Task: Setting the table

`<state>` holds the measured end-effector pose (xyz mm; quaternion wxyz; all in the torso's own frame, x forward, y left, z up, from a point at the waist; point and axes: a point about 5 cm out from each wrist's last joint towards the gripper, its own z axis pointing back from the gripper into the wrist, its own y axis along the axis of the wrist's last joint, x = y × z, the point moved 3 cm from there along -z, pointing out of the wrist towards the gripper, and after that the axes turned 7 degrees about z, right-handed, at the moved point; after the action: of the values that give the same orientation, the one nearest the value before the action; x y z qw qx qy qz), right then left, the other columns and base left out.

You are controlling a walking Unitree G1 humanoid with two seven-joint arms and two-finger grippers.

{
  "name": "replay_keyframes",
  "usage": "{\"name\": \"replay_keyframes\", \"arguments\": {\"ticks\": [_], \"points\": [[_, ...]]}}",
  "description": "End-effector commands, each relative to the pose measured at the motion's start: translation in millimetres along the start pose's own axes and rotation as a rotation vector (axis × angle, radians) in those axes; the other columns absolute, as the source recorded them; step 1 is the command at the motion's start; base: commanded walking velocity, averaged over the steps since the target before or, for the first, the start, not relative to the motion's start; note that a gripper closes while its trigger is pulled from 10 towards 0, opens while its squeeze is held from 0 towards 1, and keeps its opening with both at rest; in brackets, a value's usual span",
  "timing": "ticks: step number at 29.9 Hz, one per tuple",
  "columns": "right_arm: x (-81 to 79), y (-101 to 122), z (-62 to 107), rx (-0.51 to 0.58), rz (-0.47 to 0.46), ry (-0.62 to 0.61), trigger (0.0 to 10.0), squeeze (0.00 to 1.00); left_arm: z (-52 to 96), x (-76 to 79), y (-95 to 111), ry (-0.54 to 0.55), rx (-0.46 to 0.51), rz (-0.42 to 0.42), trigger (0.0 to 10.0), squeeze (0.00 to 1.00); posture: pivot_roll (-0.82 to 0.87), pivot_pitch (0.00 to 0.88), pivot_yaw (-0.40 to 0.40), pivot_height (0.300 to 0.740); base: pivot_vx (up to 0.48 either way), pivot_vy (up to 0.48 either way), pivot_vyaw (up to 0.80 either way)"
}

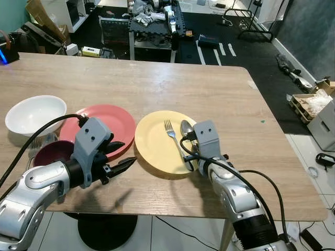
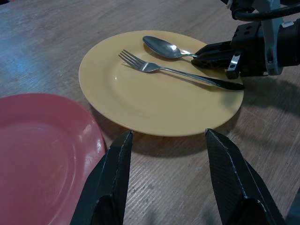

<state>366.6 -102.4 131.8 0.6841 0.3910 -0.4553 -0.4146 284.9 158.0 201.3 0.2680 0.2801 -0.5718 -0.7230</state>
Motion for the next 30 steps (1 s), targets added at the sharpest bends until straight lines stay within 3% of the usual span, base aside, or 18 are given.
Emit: {"name": "replay_keyframes", "arguments": {"ticks": [1, 6, 7, 8, 10, 11, 12, 15, 17, 19, 26, 30], "points": [[-1.7, -16.6, 0.5, -0.060, -0.029, 0.007, 0.0, 0.00, 0.3, 2.3, -3.3, -0.006, -0.007, 0.009, 10.0, 0.00, 0.03, 0.080, -0.002, 0.740, 0.000, 0.000, 0.00], [5.4, -4.2, 5.6, 0.007, -0.114, -0.018, 0.0, 0.00, -1.6, -0.1, -2.8, 0.021, 0.005, 0.011, 10.0, 0.00, 0.03, 0.077, 0.005, 0.740, 0.000, 0.000, 0.00], [11.2, 5.6, 9.7, 0.066, -0.149, -0.040, 0.0, 0.00, -3.2, -1.9, -1.3, 0.044, 0.016, 0.014, 10.0, 0.00, 0.03, 0.076, 0.009, 0.740, 0.000, 0.000, 0.00], [20.0, 19.4, 17.2, 0.153, -0.210, -0.067, 3.5, 0.00, -5.5, -5.1, 0.9, 0.079, 0.036, 0.024, 10.0, 0.00, 0.02, 0.074, 0.013, 0.740, 0.000, 0.000, 0.00], [26.3, 28.0, 23.0, 0.211, -0.248, -0.086, 3.5, 0.00, -6.9, -7.1, 2.2, 0.102, 0.049, 0.032, 10.0, 0.00, 0.02, 0.073, 0.015, 0.740, 0.000, 0.000, 0.00], [35.5, 36.4, 30.9, 0.274, -0.292, -0.121, 10.0, 0.00, -8.9, -9.1, 4.1, 0.128, 0.065, 0.041, 10.0, 0.00, 0.02, 0.070, 0.020, 0.740, 0.000, 0.000, 0.00], [35.5, 36.4, 30.9, 0.274, -0.292, -0.121, 10.0, 0.00, -8.9, -9.1, 4.1, 0.128, 0.065, 0.041, 10.0, 0.00, 0.02, 0.070, 0.020, 0.740, 0.000, 0.000, 0.00], [67.6, 48.9, 60.2, 0.435, -0.340, -0.253, 10.0, 0.00, -18.2, -13.7, 11.1, 0.219, 0.119, 0.084, 10.0, 0.00, 0.00, 0.060, 0.040, 0.740, 0.000, 0.000, 0.00], [78.8, 47.0, 71.8, 0.472, -0.333, -0.306, 10.0, 0.00, -23.9, -15.7, 12.9, 0.266, 0.134, 0.106, 10.0, 0.00, -0.01, 0.053, 0.049, 0.740, 0.000, 0.000, 0.00], [82.2, 43.0, 76.3, 0.476, -0.319, -0.327, 10.0, 0.00, -27.3, -16.5, 12.6, 0.287, 0.137, 0.114, 10.0, 0.00, -0.01, 0.050, 0.052, 0.740, 0.000, 0.000, 0.00], [95.4, -11.7, 91.1, 0.345, -0.310, -0.466, 10.0, 0.00, -38.1, -20.0, 7.4, 0.348, 0.140, 0.116, 10.0, 0.00, -0.04, 0.031, 0.083, 0.740, 0.000, 0.000, 0.00], [101.2, -17.9, 94.9, 0.333, -0.307, -0.504, 10.0, 0.00, -39.7, -23.6, 6.6, 0.373, 0.140, 0.103, 10.0, 0.00, -0.05, 0.027, 0.088, 0.740, 0.000, 0.000, 0.00]]}}
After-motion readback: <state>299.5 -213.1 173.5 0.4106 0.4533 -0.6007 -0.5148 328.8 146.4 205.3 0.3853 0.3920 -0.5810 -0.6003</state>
